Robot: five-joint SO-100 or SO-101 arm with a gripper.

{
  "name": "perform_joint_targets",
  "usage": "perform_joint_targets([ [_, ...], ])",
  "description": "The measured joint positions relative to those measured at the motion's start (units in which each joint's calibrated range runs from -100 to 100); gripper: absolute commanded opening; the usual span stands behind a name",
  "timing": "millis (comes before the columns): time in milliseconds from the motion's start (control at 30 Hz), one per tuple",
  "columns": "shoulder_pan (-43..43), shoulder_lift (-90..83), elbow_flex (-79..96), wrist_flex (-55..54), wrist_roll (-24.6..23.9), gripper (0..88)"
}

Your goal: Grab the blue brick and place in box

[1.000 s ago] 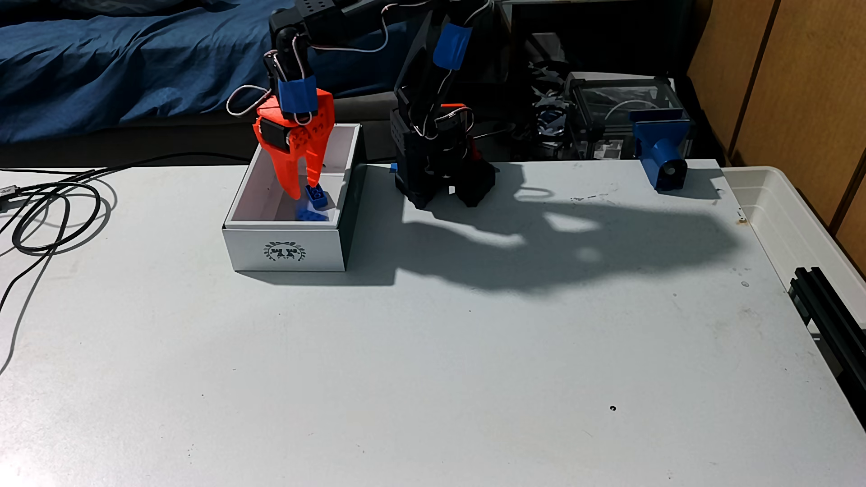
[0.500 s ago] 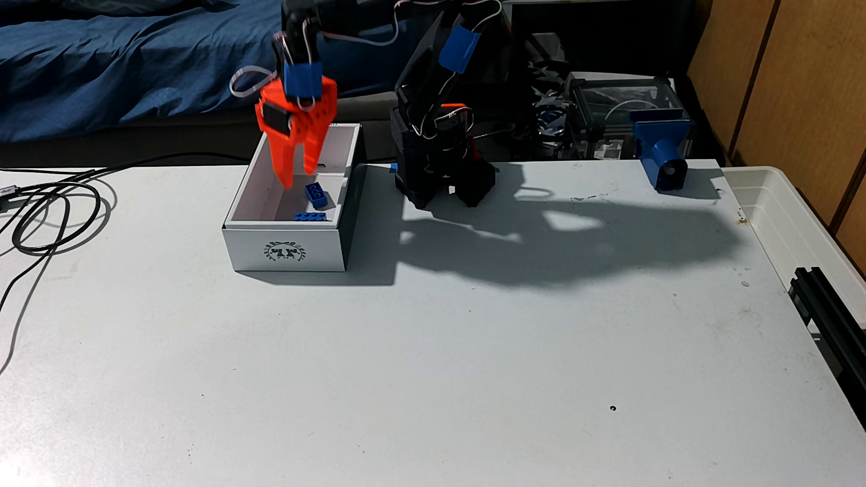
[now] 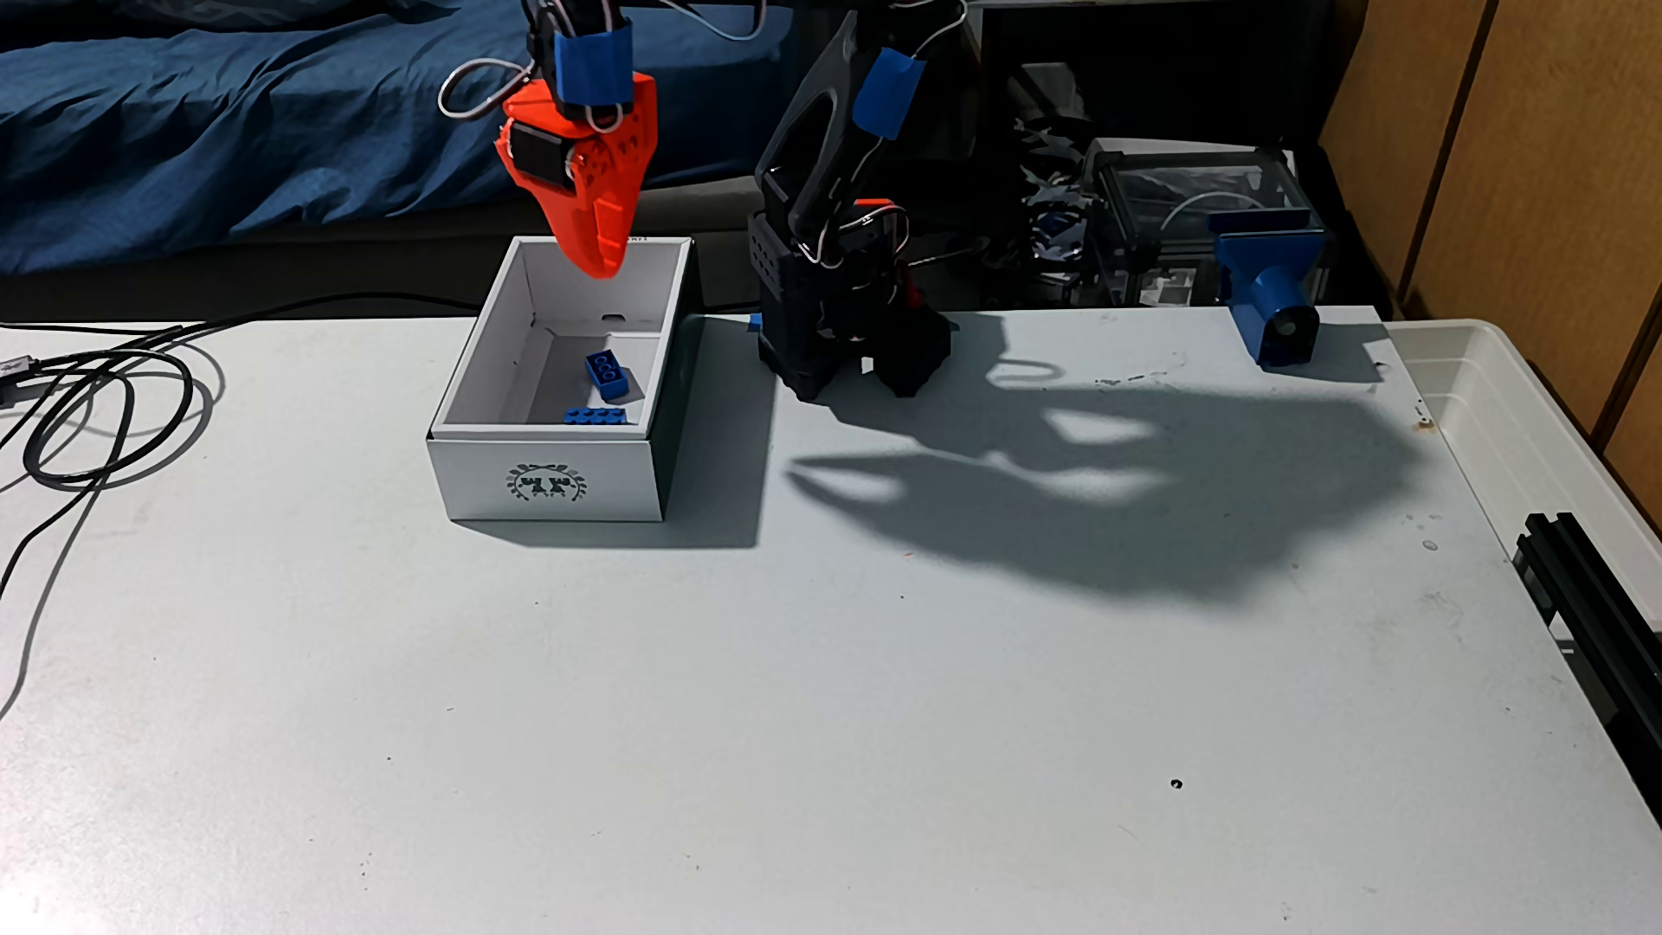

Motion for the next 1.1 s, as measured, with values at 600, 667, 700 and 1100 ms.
perform_joint_targets([
  [600, -35.94, -0.08, 2.32, -26.79, -23.26, 2.1],
  [667, -39.56, -0.17, 2.95, -31.18, -24.68, 2.0],
  [700, -41.33, -0.42, 3.49, -33.29, -25.32, 2.0],
  [1100, -60.66, -28.04, 15.74, -44.71, -28.95, 2.6],
])
